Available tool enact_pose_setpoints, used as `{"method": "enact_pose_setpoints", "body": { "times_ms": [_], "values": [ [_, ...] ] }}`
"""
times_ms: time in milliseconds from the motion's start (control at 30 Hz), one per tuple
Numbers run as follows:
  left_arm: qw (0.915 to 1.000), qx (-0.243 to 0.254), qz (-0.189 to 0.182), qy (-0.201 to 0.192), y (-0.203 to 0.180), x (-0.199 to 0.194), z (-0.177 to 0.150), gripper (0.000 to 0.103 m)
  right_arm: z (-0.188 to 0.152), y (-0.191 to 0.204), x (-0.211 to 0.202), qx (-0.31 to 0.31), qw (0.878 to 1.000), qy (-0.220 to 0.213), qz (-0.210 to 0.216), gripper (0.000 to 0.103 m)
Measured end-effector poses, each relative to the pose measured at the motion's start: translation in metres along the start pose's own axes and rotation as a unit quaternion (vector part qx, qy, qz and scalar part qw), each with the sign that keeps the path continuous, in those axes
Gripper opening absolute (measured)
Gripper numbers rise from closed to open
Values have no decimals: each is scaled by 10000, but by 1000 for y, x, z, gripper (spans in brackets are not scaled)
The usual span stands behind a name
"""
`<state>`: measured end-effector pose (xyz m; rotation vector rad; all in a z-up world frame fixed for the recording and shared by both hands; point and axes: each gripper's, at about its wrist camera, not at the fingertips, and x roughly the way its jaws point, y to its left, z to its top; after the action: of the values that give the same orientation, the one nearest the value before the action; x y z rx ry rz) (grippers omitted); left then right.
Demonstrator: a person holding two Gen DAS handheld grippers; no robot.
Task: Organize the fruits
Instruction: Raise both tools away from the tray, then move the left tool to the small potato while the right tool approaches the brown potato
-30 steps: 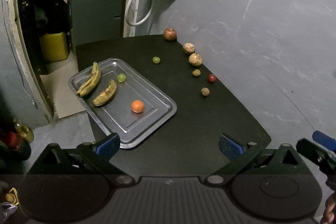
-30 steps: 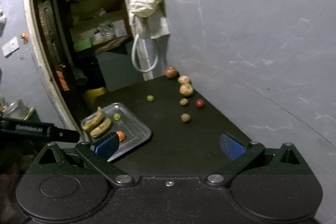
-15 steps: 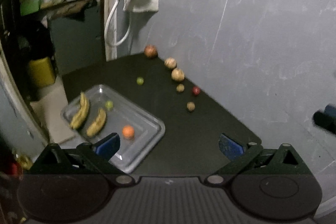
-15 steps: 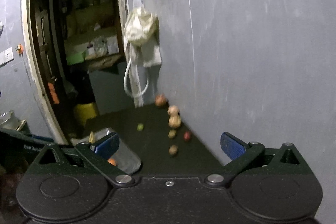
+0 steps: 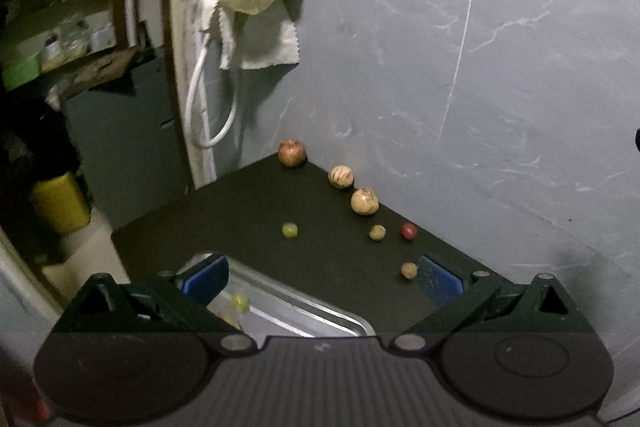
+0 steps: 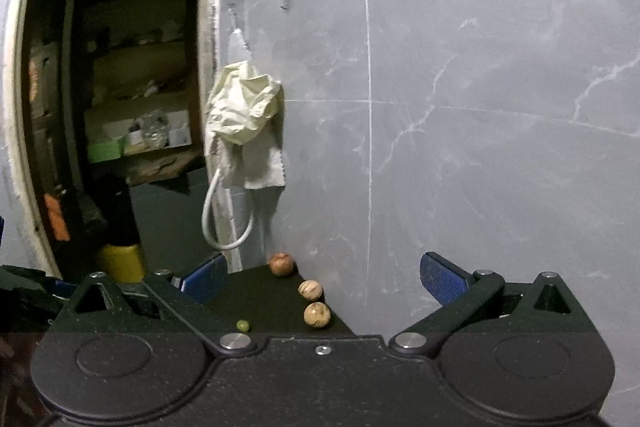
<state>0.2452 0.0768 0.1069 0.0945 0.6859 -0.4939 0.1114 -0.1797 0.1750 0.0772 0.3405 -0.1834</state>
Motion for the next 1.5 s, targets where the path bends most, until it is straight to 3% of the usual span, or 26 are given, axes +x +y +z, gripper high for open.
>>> {"method": "enact_pose_setpoints", "body": {
  "times_ms": [167, 267, 600, 867, 1100, 1233, 1500],
  "values": [
    [9970, 91, -758, -118, 21, 47, 15, 102, -10, 17, 32, -107, 9998, 168, 76, 102],
    [9951, 88, -978, -91, 27, 74, 19, 102, -23, 20, 57, -289, 9990, 319, 143, 102],
    [9925, 389, -1061, 472, 10, 181, 29, 102, -108, -1, 167, -553, 9884, 1370, 347, 102],
    [9857, 770, -1191, 912, -30, 277, 12, 102, -171, -12, 237, -629, 9738, 2100, 598, 83],
    [9817, 1030, -1150, 1116, -56, 333, 0, 102, -194, -23, 268, -626, 9674, 2326, 776, 69],
    [9792, 1232, -1146, 1134, -67, 351, -3, 95, -201, -23, 274, -671, 9650, 2373, 889, 60],
    [9759, 1423, -1142, 1197, -76, 363, -10, 87, -200, -22, 274, -692, 9648, 2300, 1073, 60]
  ]
}}
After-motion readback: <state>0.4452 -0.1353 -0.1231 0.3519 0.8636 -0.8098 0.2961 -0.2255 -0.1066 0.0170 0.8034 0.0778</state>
